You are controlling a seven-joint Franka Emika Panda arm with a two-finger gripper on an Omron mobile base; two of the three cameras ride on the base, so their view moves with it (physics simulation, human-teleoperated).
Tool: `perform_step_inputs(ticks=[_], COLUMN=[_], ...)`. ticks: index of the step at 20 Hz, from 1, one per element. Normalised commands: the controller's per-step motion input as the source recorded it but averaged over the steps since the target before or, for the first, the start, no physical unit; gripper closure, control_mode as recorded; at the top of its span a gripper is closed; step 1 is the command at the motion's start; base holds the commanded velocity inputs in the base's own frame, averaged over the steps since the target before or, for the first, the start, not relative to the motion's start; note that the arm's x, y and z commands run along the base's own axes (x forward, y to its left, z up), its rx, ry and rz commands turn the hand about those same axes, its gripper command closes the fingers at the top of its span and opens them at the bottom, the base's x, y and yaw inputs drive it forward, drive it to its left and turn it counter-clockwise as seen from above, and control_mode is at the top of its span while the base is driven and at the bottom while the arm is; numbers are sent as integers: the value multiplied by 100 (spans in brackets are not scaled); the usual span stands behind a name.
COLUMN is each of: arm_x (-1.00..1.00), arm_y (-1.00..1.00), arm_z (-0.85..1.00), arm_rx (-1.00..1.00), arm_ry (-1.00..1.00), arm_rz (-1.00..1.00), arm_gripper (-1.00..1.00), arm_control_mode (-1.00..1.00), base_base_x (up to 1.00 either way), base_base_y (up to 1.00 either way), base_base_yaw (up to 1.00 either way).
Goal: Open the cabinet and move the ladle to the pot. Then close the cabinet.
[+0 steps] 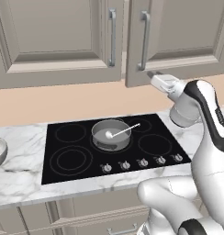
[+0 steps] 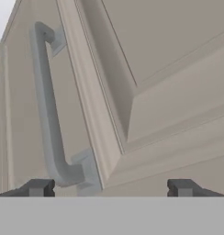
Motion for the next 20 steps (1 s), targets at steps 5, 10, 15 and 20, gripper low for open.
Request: perform_step_inputs(ticks=[5,10,15,20], arm_x=[39,47,63,29], arm_y=[21,20,18,9], arm_z=[5,4,4,10], arm_rx=[0,0,0,0], arm_ry=[2,3,6,8], arm_rz=[-11,-12,-12,-9], arm_gripper=[-100,-100,-100,-100], arm_control_mode=[-100,-100,-100,-100], base_base_x=[0,0,0,0], base_base_y=[0,0,0,0], base_base_yaw=[0,0,0,0])
